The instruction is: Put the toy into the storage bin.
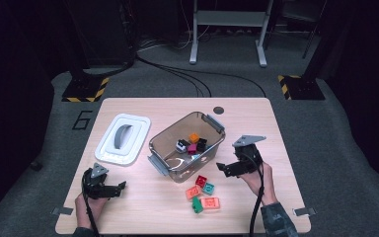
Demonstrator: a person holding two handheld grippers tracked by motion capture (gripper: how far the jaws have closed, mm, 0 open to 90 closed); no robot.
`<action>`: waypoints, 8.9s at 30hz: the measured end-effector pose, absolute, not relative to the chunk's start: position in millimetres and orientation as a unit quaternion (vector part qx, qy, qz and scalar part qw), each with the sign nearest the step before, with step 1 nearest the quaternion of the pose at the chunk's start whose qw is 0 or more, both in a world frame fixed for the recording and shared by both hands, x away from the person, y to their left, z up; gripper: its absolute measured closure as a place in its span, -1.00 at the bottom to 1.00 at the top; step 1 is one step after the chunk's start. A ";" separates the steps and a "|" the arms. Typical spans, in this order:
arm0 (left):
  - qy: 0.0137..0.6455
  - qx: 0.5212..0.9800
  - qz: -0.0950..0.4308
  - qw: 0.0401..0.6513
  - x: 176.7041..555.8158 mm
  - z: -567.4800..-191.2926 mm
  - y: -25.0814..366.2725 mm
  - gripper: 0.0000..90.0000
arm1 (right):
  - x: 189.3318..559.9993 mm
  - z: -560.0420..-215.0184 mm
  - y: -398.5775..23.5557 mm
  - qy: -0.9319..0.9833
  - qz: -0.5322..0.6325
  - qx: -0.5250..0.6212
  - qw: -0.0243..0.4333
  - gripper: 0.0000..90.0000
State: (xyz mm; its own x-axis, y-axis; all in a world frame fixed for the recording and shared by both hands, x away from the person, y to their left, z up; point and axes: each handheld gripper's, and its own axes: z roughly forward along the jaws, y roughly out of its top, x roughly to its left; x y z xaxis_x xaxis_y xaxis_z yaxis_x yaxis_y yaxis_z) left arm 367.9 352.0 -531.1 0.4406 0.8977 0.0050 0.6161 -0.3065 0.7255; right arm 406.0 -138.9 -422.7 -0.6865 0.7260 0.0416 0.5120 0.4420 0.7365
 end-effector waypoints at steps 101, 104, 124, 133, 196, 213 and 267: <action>0.485 0.780 0.211 0.335 367.7 -531.0 351.7 -0.90 | 454.9 -447.0 -178.9 0.799 0.356 0.457 0.160 0.31; 0.485 0.779 0.211 0.335 367.5 -531.0 351.6 -0.90 | 458.4 -441.4 -177.9 0.799 0.357 0.455 0.163 0.31; 0.485 0.778 0.213 0.337 367.5 -531.5 351.4 -0.90 | 477.3 -414.5 -181.7 0.789 0.362 0.463 0.180 0.31; 0.485 0.781 0.210 0.333 367.4 -530.7 351.9 -0.90 | 483.7 -398.7 -179.7 0.789 0.363 0.455 0.196 0.31; 0.488 0.777 0.213 0.335 367.9 -531.4 351.7 -0.90 | 488.0 -368.7 -71.3 0.851 0.353 0.362 0.143 0.31; 0.488 0.777 0.214 0.335 368.0 -531.3 351.9 -0.90 | 474.6 -384.5 -70.8 0.865 0.324 0.368 0.111 0.31; 0.491 0.775 0.214 0.335 368.0 -531.2 352.1 -0.89 | 391.4 -471.5 -111.2 0.849 0.358 0.374 0.105 -0.39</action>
